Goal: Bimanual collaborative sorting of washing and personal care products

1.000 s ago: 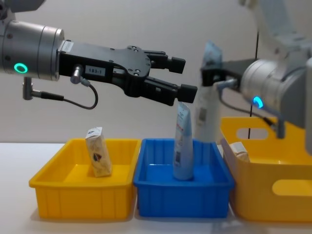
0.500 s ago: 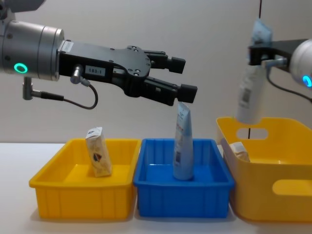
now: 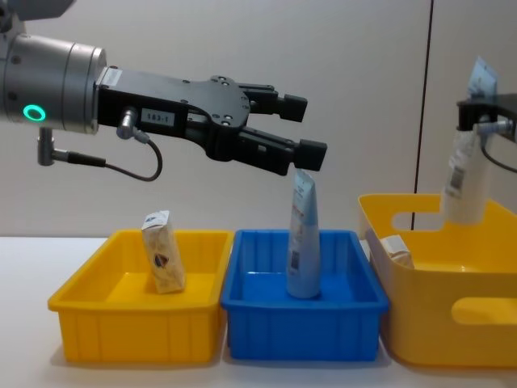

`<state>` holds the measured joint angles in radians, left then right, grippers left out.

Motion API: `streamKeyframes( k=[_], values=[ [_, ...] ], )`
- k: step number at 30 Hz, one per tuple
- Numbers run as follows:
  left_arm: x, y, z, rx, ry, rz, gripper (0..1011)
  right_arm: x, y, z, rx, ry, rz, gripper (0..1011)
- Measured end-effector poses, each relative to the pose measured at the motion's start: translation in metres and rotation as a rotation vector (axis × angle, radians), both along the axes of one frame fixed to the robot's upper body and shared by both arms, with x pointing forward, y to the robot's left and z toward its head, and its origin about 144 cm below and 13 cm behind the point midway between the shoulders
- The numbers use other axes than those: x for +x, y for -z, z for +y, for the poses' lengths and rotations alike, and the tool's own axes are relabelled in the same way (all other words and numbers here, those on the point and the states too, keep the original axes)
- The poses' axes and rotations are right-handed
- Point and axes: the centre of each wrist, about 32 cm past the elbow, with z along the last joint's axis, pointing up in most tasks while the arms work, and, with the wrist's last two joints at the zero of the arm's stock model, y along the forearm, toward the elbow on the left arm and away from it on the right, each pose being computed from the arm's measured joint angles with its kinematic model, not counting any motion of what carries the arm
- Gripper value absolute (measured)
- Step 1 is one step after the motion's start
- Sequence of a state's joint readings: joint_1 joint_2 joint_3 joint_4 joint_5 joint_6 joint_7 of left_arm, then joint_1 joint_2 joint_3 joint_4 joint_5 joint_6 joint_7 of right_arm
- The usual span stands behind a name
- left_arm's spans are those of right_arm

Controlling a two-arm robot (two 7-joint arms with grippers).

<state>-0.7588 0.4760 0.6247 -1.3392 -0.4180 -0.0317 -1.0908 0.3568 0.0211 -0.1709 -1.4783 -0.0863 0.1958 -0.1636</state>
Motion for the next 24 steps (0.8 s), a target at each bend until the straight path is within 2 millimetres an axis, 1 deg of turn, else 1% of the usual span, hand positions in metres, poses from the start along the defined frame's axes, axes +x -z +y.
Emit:
streamKeyframes(
  k=[7,12,24],
  values=[
    [0.0,0.0,0.0,0.0,0.0,0.0,1001,0.009,0.008,0.001,-0.01,0.007,0.026,52],
    [0.0,0.0,0.0,0.0,0.0,0.0,1001,0.016,0.014,0.006,-0.016,-0.007,0.047,52],
    [0.0,0.0,0.0,0.0,0.0,0.0,1001,0.034,0.021,0.013,-0.01,-0.032,0.075,52]
  ],
)
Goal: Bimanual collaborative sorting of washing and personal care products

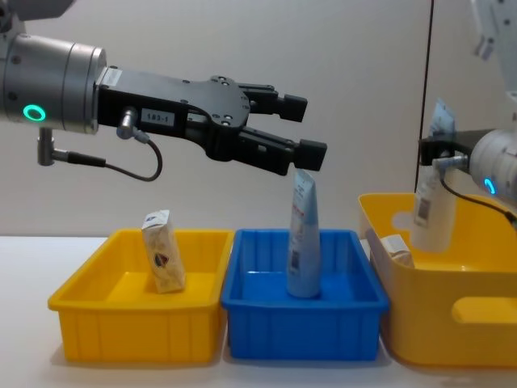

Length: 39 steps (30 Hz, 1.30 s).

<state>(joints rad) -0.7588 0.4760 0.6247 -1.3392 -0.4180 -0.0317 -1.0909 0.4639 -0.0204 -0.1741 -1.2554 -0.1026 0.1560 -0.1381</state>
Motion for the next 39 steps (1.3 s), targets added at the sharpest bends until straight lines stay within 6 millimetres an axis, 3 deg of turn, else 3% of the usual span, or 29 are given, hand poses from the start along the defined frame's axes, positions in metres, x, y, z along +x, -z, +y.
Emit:
streamKeyframes(
  k=[7,10,21,32,39],
  values=[
    [0.0,0.0,0.0,0.0,0.0,0.0,1001,0.007,0.001,0.001,0.002,0.009,0.002,126],
    [0.0,0.0,0.0,0.0,0.0,0.0,1001,0.01,0.001,0.001,0.003,0.024,-0.001,270],
    [0.0,0.0,0.0,0.0,0.0,0.0,1001,0.013,0.0,0.0,0.014,0.059,-0.014,626],
    [0.0,0.0,0.0,0.0,0.0,0.0,1001,-0.001,-0.003,-0.006,0.018,0.004,-0.039,964],
    [0.0,0.0,0.0,0.0,0.0,0.0,1001,-0.017,-0.003,-0.013,0.013,-0.074,-0.053,1002]
  ],
)
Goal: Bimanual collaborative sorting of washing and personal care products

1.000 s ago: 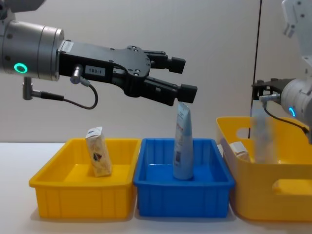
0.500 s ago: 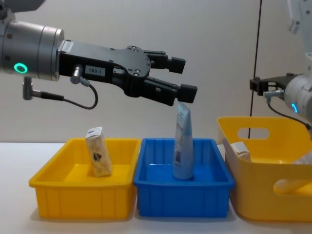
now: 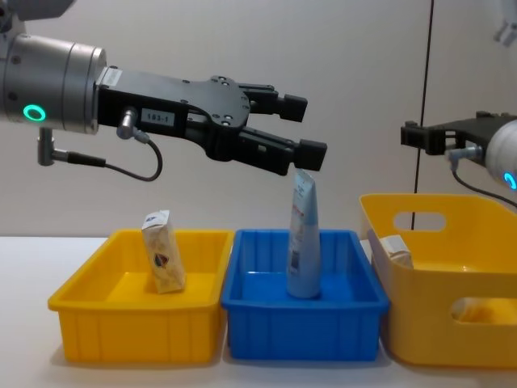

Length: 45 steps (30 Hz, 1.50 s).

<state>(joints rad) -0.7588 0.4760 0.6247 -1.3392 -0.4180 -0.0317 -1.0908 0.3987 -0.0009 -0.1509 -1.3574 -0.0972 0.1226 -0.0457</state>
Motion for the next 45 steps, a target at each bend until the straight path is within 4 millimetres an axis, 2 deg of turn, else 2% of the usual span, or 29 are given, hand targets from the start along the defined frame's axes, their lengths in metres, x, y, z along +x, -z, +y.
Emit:
streamKeyframes(
  k=[7,16,26,35,45],
  values=[
    [0.0,0.0,0.0,0.0,0.0,0.0,1001,-0.016,0.001,-0.009,-0.013,-0.083,-0.011,1002],
    [0.0,0.0,0.0,0.0,0.0,0.0,1001,-0.046,0.005,-0.033,-0.046,-0.215,-0.02,1002],
    [0.0,0.0,0.0,0.0,0.0,0.0,1001,-0.086,0.012,-0.072,-0.084,-0.349,-0.021,1002],
    [0.0,0.0,0.0,0.0,0.0,0.0,1001,-0.105,0.013,-0.088,-0.105,-0.41,-0.02,1002],
    [0.0,0.0,0.0,0.0,0.0,0.0,1001,-0.114,0.013,-0.095,-0.116,-0.441,-0.019,1002]
  ],
)
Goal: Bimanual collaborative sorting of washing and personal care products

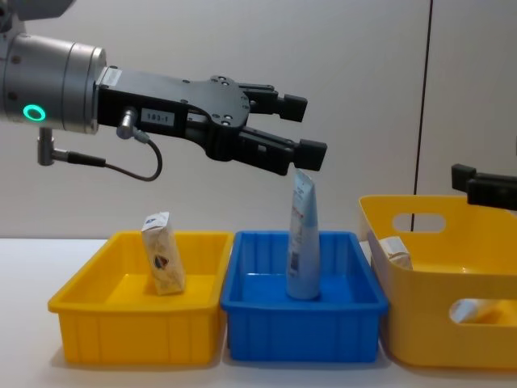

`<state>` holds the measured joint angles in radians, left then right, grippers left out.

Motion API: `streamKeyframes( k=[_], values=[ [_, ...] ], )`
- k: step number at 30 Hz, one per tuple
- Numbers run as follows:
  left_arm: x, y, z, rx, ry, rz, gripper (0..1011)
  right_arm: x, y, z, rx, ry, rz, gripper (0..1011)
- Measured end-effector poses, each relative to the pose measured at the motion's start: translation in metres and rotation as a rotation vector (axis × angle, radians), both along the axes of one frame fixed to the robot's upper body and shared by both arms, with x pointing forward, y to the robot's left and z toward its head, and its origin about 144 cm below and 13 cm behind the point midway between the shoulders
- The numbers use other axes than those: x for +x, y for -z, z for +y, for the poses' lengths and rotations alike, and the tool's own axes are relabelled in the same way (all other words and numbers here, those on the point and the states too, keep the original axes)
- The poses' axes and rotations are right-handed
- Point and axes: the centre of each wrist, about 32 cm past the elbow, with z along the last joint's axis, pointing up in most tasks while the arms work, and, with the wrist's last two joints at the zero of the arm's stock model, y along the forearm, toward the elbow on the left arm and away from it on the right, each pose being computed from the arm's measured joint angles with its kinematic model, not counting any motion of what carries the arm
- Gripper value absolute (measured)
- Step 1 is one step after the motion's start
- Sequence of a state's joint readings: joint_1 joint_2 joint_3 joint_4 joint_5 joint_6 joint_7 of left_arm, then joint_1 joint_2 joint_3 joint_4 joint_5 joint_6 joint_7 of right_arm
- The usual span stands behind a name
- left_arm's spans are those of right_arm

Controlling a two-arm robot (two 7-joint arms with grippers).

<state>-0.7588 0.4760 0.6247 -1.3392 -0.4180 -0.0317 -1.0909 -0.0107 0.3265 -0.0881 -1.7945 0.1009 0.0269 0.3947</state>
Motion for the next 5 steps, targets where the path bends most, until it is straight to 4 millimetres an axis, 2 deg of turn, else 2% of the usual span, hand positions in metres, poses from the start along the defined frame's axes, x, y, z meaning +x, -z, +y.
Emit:
streamKeyframes(
  k=[5],
  values=[
    [0.0,0.0,0.0,0.0,0.0,0.0,1001,-0.0028,0.0001,-0.0019,-0.004,-0.01,0.001,1002]
  ],
)
